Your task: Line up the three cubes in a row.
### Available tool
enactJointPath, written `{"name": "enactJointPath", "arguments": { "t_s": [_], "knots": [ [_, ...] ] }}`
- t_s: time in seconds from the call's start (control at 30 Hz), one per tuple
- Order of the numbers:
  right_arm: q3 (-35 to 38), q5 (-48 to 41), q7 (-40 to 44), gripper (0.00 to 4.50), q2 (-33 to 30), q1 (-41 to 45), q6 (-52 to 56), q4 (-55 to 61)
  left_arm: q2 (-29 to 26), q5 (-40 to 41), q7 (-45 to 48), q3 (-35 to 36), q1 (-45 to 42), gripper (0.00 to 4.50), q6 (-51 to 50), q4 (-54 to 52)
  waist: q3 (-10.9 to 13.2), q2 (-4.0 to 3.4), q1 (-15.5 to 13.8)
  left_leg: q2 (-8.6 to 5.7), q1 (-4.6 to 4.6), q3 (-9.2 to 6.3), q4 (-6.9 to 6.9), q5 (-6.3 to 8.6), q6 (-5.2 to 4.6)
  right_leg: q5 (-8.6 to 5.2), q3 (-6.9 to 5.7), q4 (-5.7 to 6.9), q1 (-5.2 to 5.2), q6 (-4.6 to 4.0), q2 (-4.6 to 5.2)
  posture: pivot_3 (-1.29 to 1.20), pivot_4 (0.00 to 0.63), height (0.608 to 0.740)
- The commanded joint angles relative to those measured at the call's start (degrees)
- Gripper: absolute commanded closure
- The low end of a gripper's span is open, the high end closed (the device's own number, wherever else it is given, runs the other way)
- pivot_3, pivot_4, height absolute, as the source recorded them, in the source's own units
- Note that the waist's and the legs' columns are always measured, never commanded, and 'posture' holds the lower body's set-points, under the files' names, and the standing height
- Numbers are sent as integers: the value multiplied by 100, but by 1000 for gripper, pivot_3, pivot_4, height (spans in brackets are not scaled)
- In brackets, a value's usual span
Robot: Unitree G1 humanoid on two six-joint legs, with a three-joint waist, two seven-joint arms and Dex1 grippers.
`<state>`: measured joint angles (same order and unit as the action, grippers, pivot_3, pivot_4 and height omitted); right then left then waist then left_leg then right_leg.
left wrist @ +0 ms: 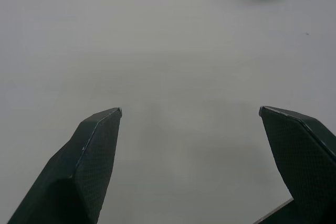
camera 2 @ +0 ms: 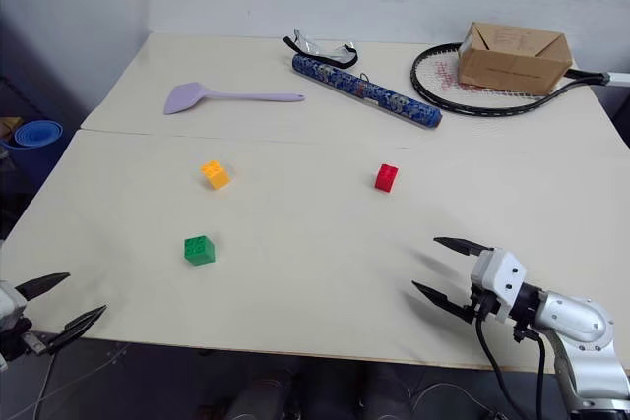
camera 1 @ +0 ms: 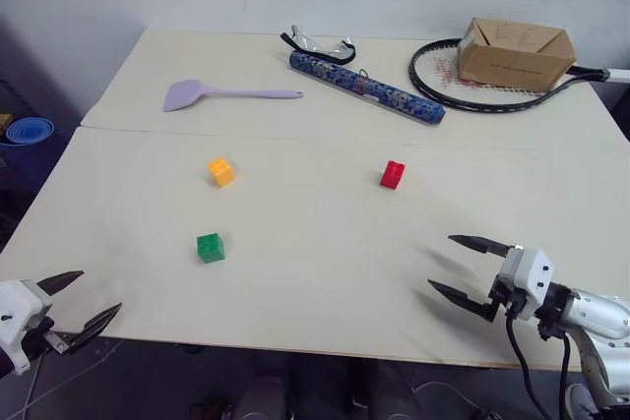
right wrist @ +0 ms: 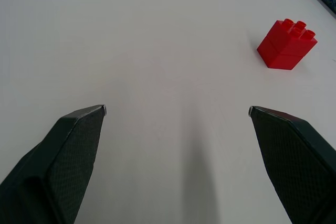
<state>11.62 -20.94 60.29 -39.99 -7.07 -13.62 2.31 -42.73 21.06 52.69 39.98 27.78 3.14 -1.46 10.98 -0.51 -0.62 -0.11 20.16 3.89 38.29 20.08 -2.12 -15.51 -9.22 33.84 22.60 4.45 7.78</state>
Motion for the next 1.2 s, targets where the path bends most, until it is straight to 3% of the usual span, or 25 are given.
{"name": "enactJointPath", "arguments": {
  "t_s": [0.03, 0.27, 0.57, 0.8, 1.0, 1.2],
  "knots": [
    [0, -80, -136, 0, 120, 44, -19, 271, 3, 86, -53, 107, -9, 120, -26, -217, 0, 0, -10, 0, 0, 0, 0, 0, 0, 0, 0, 0, 1, 0, 0, 0, 150, 740],
    [547, -414, -615, 0, 246, -341, 397, 450, -317, 1431, 221, -103, -620, 120, -1667, -1007, 0, 0, -102, 0, 3, -3, 4, 1, 1, 0, 2, 0, 0, 0, 0, 0, 150, 740],
    [1417, -480, -1162, 0, 488, -567, 283, -176, -600, 1555, 501, -989, -1486, 120, -2165, -1718, -1, -5, -12, 3, -1, 7, 1, -1, 8, 1, 13, 8, -3, 2, -20, 0, 150, 740],
    [555, -643, -557, 0, 55, 1173, 1387, -593, -451, 1439, 516, -1398, -2128, 120, -2033, -1590, 3, -13, 102, 8, -15, 21, 3, -9, 15, -1, 26, 25, 0, -2, -23, 0, 150, 740],
    [-683, 307, 226, 0, 85, 3932, 1393, -2817, -256, 1476, 397, -1863, -2750, 120, -2129, -1656, 6, -18, 89, 9, 7, 19, 39, -12, 13, -2, 19, 59, 13, -5, -26, 0, 150, 740],
    [-1317, 1070, 513, 0, 500, 5661, 988, -4951, -174, 1453, 356, -2081, -2900, 120, -2137, -1676, 7, -18, 77, 7, 34, 7, 72, -8, 7, -2, 5, 52, 15, -5, -27, 0, 150, 740]
  ]
}}
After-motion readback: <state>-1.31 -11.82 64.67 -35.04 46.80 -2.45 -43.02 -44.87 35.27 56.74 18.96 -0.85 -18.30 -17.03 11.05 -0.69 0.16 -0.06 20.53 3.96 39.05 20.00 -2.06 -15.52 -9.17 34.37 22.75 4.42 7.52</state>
